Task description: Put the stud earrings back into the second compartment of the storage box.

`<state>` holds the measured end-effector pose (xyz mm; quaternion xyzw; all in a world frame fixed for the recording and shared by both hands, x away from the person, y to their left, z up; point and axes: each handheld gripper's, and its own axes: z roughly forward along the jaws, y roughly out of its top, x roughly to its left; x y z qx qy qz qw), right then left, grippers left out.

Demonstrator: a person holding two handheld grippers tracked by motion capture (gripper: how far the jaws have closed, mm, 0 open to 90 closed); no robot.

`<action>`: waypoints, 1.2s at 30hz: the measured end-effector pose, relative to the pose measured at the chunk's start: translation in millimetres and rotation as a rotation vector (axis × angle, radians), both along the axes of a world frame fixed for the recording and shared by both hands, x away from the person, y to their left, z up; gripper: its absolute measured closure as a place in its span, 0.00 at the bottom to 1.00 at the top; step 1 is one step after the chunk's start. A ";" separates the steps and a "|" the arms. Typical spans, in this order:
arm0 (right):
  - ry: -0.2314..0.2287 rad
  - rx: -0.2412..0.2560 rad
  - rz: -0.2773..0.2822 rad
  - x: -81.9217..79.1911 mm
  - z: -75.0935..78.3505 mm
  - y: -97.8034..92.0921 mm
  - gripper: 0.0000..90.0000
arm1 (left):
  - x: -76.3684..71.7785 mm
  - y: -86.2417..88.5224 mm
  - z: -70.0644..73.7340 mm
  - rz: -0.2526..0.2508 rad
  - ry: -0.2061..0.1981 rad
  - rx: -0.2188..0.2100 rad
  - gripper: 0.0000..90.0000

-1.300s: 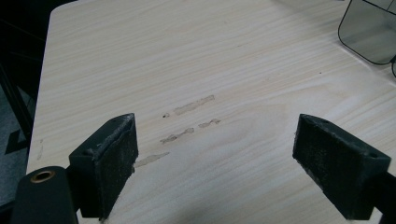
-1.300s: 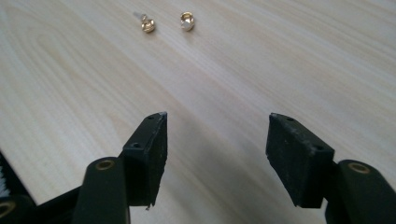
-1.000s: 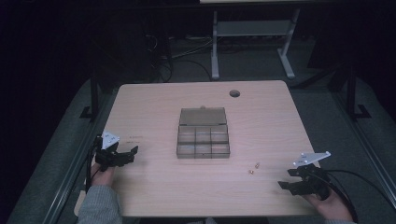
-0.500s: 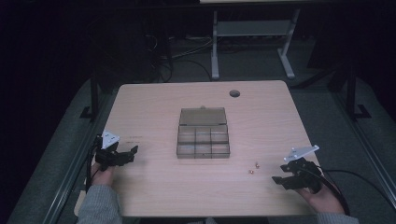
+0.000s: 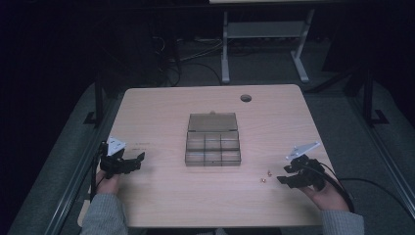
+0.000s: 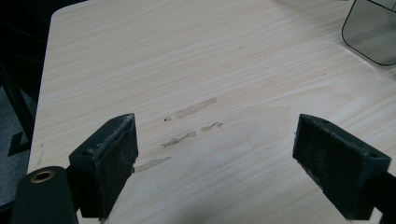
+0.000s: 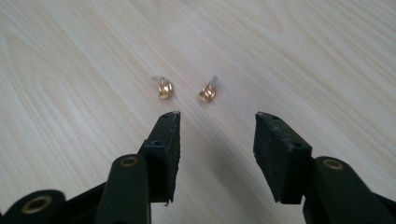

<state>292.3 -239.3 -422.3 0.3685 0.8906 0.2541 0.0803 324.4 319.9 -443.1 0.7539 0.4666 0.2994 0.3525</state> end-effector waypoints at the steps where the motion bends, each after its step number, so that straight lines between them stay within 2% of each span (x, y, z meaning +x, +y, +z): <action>1: 0.000 -0.007 0.004 2.3 0.5 2.3 0.58 | 0.0 0.0 0.1 0.000 0.000 0.000 0.15; 10: 0.002 -0.039 0.035 15.7 -0.5 15.5 0.67 | 0.3 -0.4 -0.3 0.003 -0.003 -0.008 0.15; 28: 0.054 -0.095 0.089 40.4 -11.4 31.7 0.80 | 0.5 -0.8 -0.7 0.002 -0.003 -0.014 0.15; 36: 0.090 -0.102 0.101 43.5 -17.9 32.9 0.88 | 0.4 -0.4 -0.3 0.001 -0.001 -0.011 0.15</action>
